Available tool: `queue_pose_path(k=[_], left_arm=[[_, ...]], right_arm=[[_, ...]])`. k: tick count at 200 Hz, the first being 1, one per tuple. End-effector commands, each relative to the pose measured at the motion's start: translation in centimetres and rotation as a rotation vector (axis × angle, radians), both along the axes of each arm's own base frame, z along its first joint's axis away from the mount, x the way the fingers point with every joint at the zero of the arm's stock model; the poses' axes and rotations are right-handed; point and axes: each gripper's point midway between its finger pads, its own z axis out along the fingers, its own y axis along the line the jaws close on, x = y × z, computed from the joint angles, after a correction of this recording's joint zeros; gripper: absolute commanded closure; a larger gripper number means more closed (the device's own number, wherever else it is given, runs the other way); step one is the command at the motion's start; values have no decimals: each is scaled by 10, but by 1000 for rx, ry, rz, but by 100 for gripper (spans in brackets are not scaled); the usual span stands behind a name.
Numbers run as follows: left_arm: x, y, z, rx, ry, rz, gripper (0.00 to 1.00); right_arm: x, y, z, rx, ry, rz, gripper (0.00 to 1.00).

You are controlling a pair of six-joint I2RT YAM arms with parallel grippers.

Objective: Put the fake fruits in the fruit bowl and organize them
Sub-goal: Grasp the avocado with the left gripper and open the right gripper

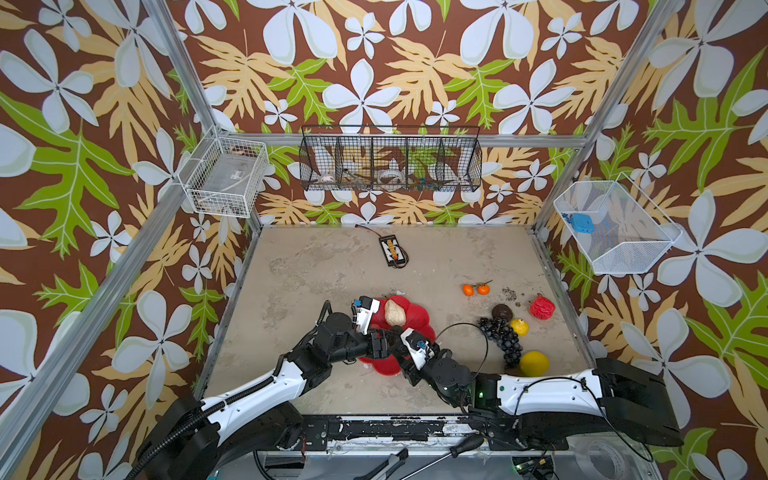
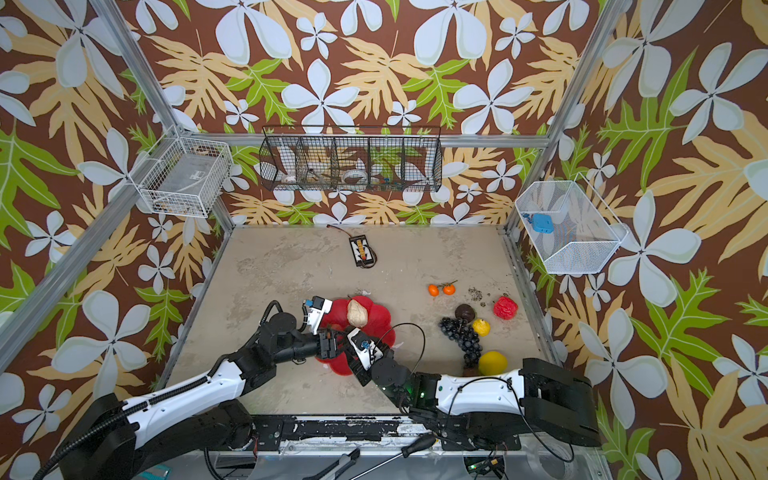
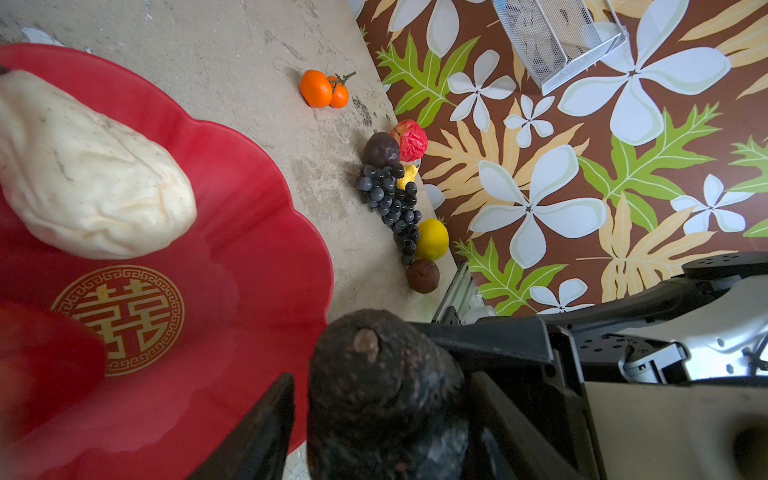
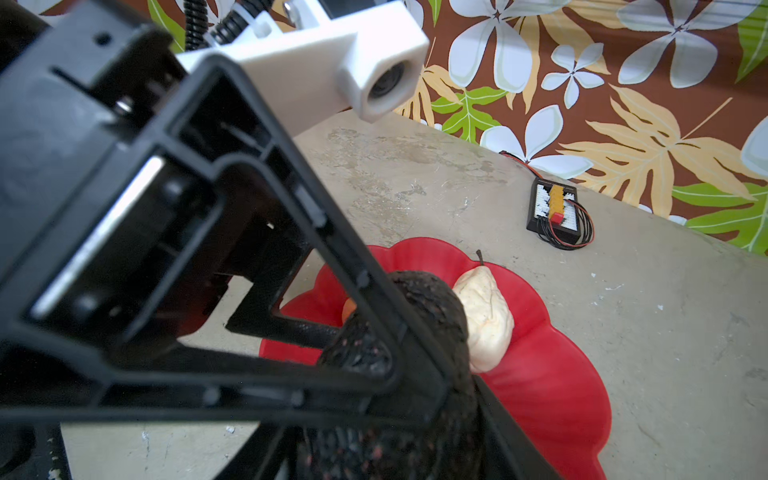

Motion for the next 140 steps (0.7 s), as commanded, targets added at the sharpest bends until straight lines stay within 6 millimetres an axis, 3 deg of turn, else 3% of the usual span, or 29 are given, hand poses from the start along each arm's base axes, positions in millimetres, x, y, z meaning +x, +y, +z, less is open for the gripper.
queue_pose_path(k=[1, 102, 122, 140], left_arm=[[-1, -2, 8, -25, -12, -11, 35], [-1, -7, 10, -35, -16, -31, 52], [1, -6, 10, -32, -22, -23, 52], [5, -5, 9, -8, -34, -3, 52]], right_arm=[[4, 0, 10, 36, -22, -24, 43], [4, -2, 10, 44, -12, -37, 34], [5, -2, 8, 25, 0, -46, 25], [8, -10, 8, 9, 18, -91, 9]])
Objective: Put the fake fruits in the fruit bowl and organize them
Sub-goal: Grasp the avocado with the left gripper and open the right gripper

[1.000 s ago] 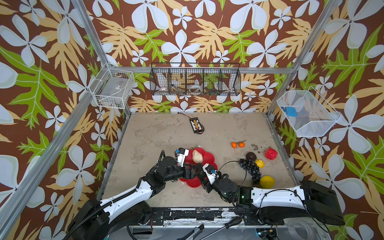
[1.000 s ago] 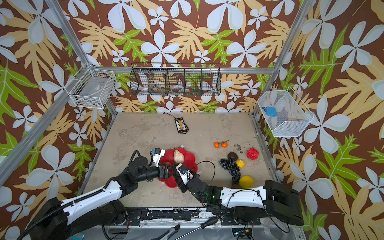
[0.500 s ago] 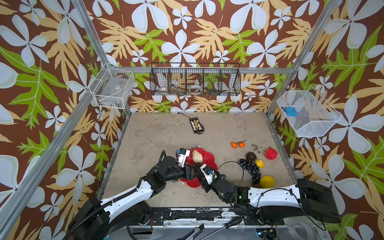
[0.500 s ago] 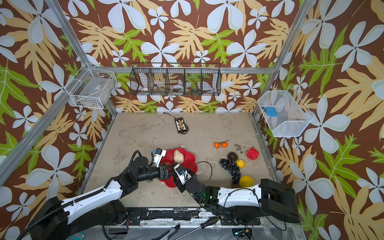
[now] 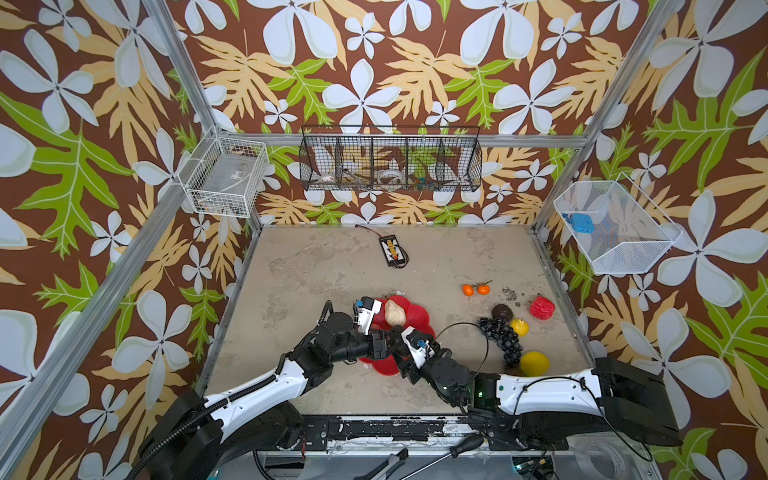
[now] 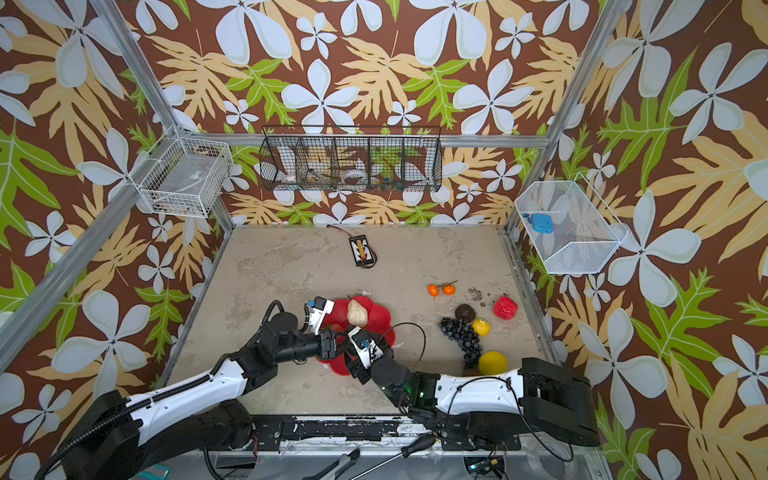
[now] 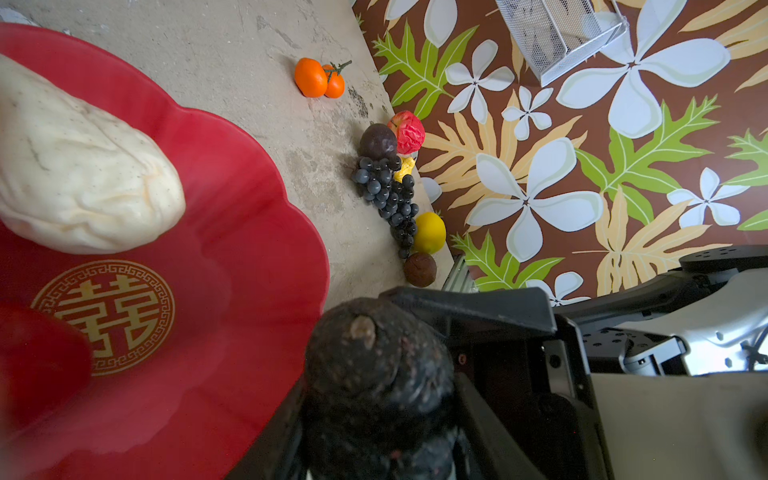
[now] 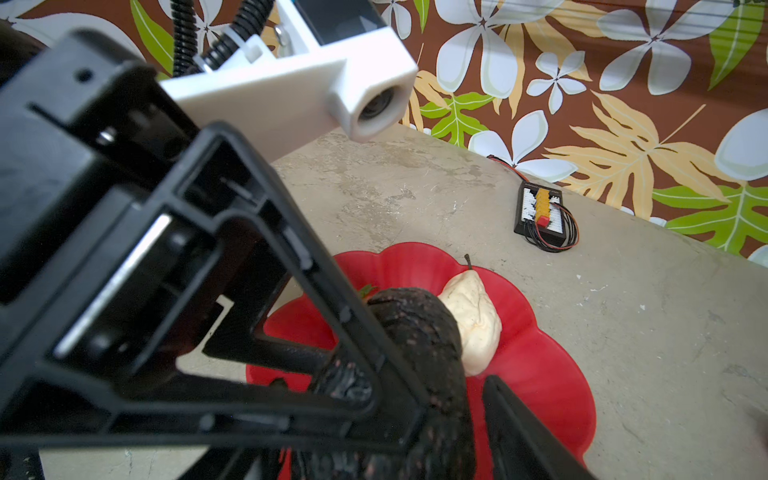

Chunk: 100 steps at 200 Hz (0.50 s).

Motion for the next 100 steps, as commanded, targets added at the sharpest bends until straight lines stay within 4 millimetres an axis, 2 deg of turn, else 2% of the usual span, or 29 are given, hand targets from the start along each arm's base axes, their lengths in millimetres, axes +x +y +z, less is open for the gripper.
queue_pose_path(k=[1, 16, 37, 58, 100], left_arm=[[6, -1, 10, -6, -45, 15, 52], [13, 3, 9, 35, -64, 50, 52], [28, 11, 5, 130, -104, 121, 52], [40, 18, -1, 215, -126, 172, 53], [58, 2, -13, 417, -200, 190, 54]], right_arm=[[5, -9, 1, -7, 19, -63, 9], [7, -22, 2, -8, 22, -108, 0], [8, -45, 6, -11, 19, -159, 0], [9, -76, 14, 11, 40, -240, 1], [3, -128, 20, 153, 118, -336, 0]])
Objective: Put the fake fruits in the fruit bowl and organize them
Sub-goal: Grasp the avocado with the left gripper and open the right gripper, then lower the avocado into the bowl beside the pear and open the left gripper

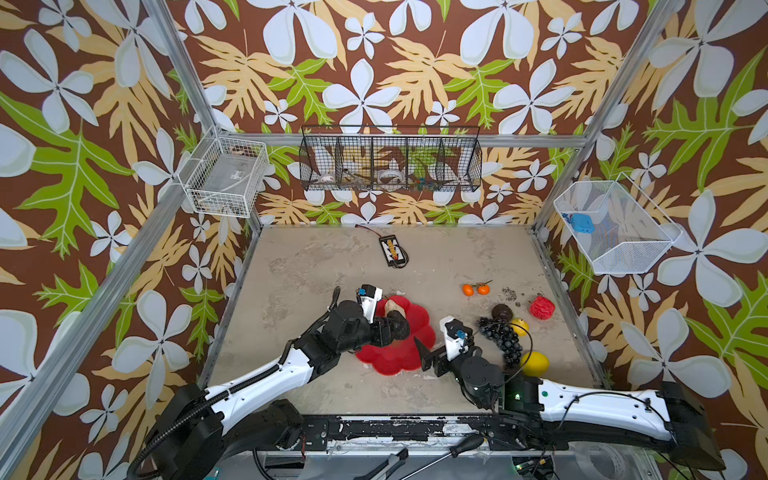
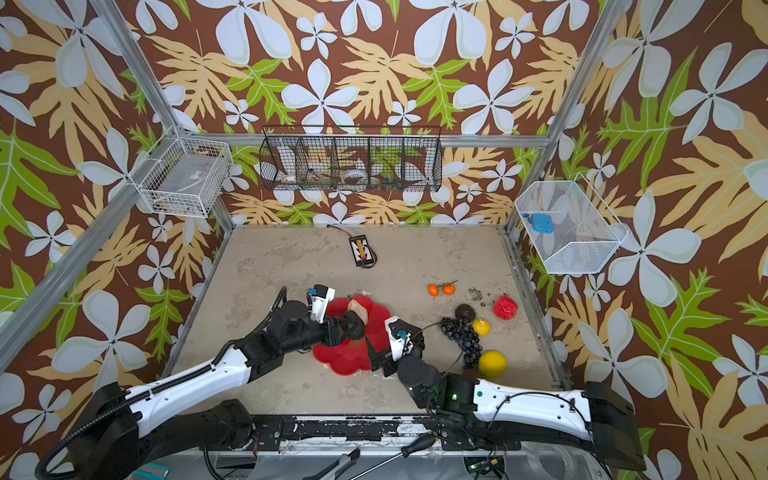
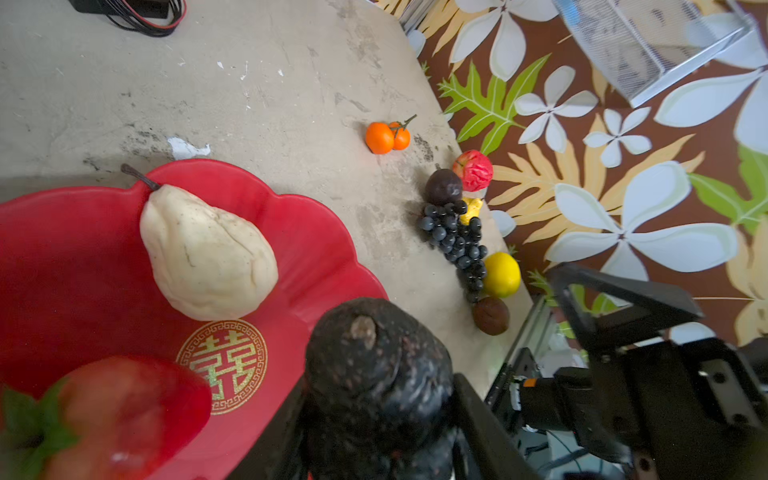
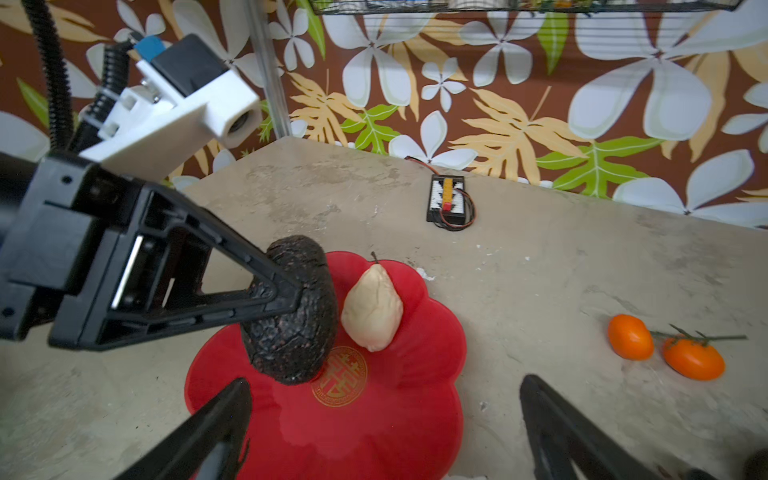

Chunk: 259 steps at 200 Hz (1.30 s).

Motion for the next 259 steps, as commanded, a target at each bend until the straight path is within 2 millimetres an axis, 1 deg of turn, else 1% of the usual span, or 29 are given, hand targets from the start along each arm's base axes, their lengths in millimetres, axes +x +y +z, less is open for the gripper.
queue_pose_path(k=[1, 32, 56, 75, 116, 156, 209, 232, 259], left_arm=[[15, 3, -13, 165, -66, 54, 54], [27, -13, -28, 292, -92, 59, 55], [30, -35, -38, 368, -102, 31, 55], [36, -44, -49, 397, -87, 33, 55], [57, -47, -74, 497, -89, 93, 55], [64, -59, -89, 511, -71, 85, 55], [77, -55, -92, 561, -85, 142, 52], [78, -54, -95, 584, -81, 146, 50], [78, -52, -94, 582, -86, 151, 45]], right_arm=[[-3, -32, -15, 31, 68, -84, 0], [-10, -53, -11, 147, 76, -93, 0], [-12, -64, -11, 173, 65, -105, 0], [-13, -69, -10, 176, 64, -112, 0], [-15, -69, -11, 175, 74, -98, 0], [-16, -69, -15, 168, 83, -92, 0], [-17, -74, -17, 182, 86, -98, 0], [-17, -75, -15, 193, 84, -97, 0], [-17, -74, -15, 192, 86, -95, 0]])
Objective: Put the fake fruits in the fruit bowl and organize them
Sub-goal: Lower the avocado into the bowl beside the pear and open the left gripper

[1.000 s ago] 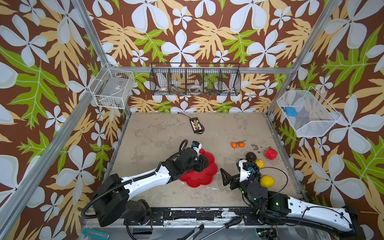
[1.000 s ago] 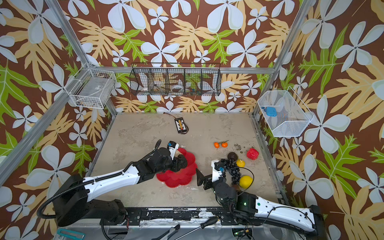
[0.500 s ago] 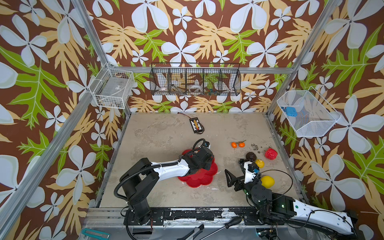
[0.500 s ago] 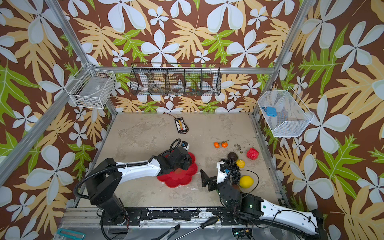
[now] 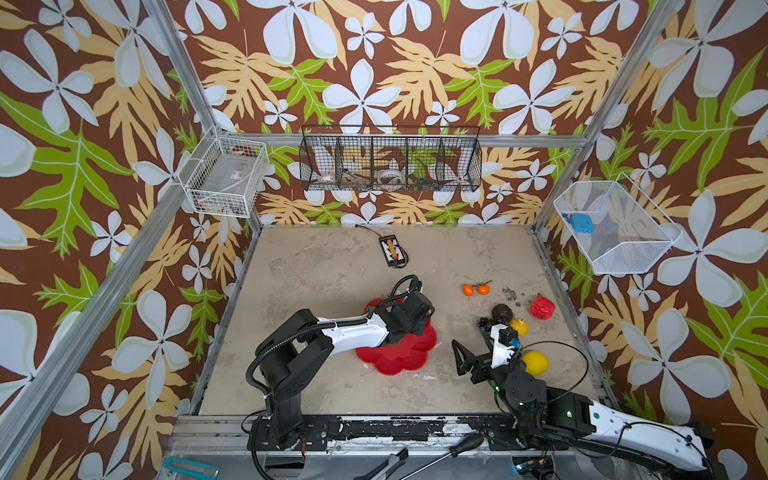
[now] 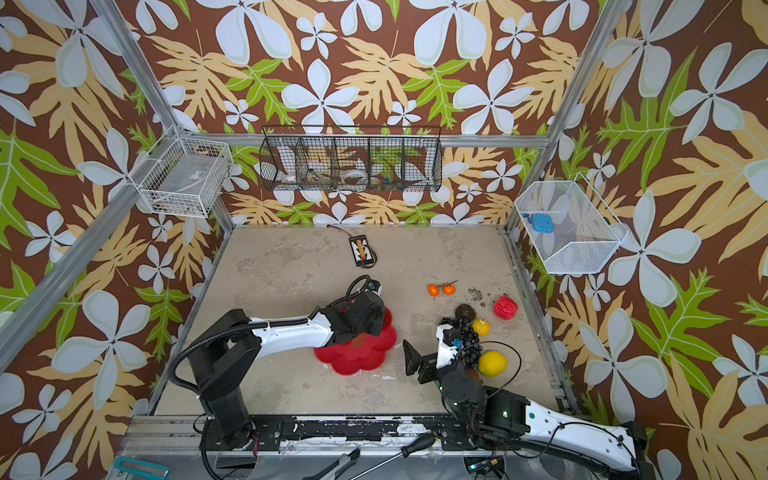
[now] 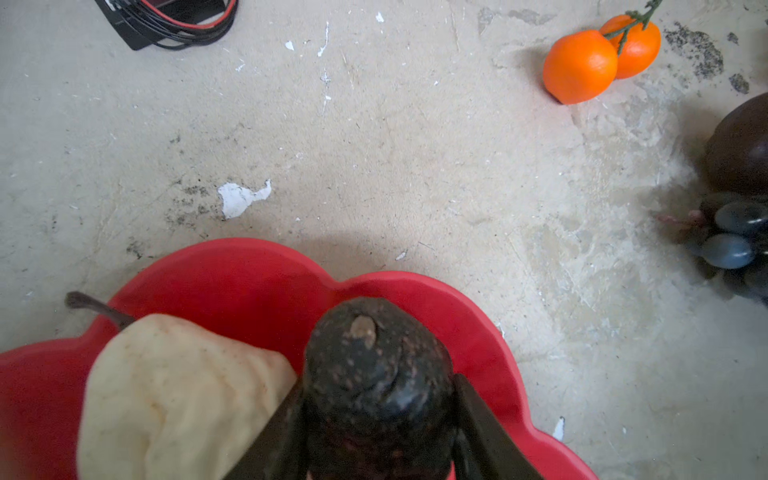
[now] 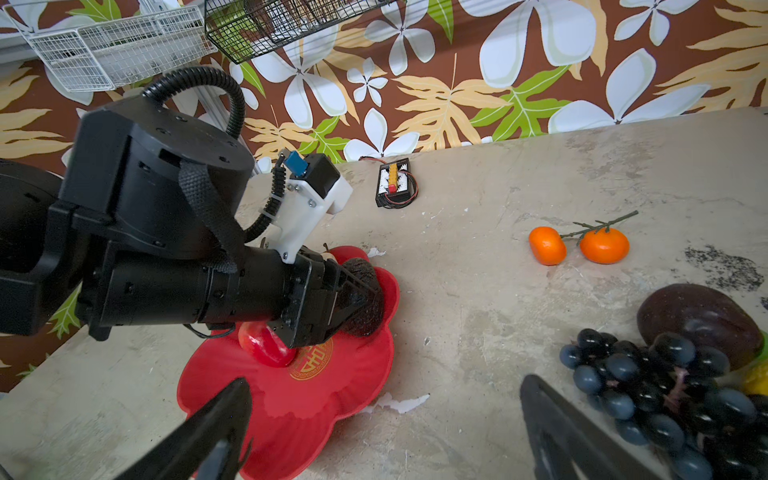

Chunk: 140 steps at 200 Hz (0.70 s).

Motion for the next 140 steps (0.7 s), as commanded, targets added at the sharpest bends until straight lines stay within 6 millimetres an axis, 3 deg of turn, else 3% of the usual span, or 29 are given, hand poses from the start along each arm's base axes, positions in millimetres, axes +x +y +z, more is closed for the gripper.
queue_pose_path(k=[1, 97, 140], left_arm=[[2, 4, 3, 18, -16, 15, 45], [1, 6, 11, 12, -28, 15, 38], [-2, 7, 29, -29, -45, 8, 38]], right_arm=[[0, 0, -1, -2, 3, 0, 0], [1, 3, 0, -13, 3, 4, 0], [1, 4, 1, -21, 7, -1, 0]])
